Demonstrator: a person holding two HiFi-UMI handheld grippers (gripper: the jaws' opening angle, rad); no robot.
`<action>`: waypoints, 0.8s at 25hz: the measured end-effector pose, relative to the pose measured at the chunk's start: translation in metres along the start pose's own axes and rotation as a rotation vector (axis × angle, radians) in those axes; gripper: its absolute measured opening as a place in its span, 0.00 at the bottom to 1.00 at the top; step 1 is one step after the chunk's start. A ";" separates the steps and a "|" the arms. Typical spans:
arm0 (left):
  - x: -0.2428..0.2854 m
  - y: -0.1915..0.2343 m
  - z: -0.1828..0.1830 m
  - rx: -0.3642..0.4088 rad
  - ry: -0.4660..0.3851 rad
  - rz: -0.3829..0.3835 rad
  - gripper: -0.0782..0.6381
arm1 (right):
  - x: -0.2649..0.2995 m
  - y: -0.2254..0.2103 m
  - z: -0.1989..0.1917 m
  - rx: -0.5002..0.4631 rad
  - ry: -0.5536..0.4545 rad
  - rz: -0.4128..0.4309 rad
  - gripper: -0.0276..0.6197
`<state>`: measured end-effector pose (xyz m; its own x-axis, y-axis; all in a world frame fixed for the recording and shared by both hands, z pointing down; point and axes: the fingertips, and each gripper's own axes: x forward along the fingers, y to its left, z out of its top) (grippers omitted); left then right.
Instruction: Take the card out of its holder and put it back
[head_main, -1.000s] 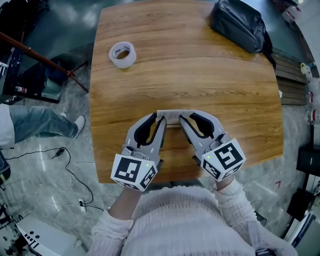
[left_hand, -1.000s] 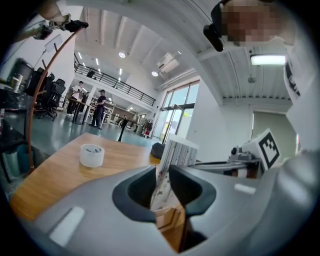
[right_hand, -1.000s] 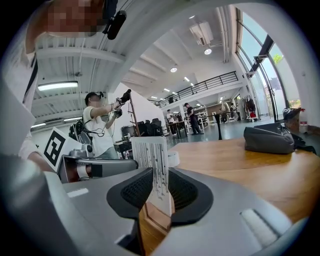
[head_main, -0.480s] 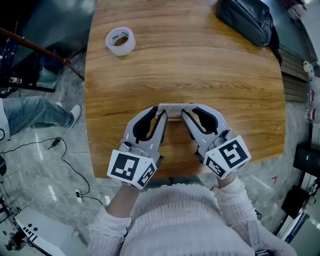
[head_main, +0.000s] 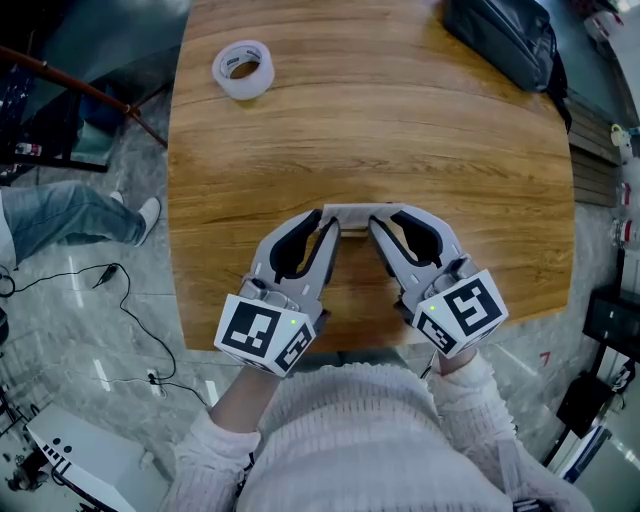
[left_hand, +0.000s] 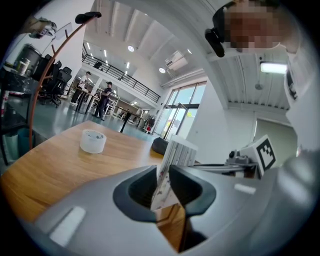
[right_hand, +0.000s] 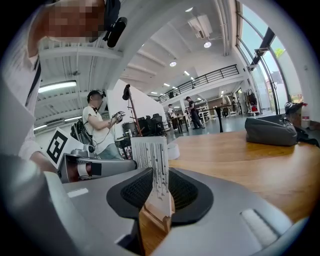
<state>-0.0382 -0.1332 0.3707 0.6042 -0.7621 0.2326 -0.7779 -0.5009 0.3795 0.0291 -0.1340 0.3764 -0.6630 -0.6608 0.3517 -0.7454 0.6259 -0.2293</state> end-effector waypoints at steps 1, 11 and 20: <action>0.000 0.000 0.000 -0.001 0.000 -0.001 0.22 | 0.000 0.000 0.000 0.000 0.000 0.001 0.18; 0.000 -0.001 -0.001 -0.004 0.003 -0.003 0.22 | -0.001 0.000 -0.001 0.006 0.009 0.005 0.18; -0.003 0.001 -0.004 0.014 0.015 -0.001 0.22 | 0.001 0.001 -0.002 0.011 0.001 0.018 0.18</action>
<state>-0.0397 -0.1300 0.3739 0.6071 -0.7556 0.2460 -0.7799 -0.5072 0.3668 0.0276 -0.1328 0.3780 -0.6761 -0.6492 0.3484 -0.7343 0.6330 -0.2452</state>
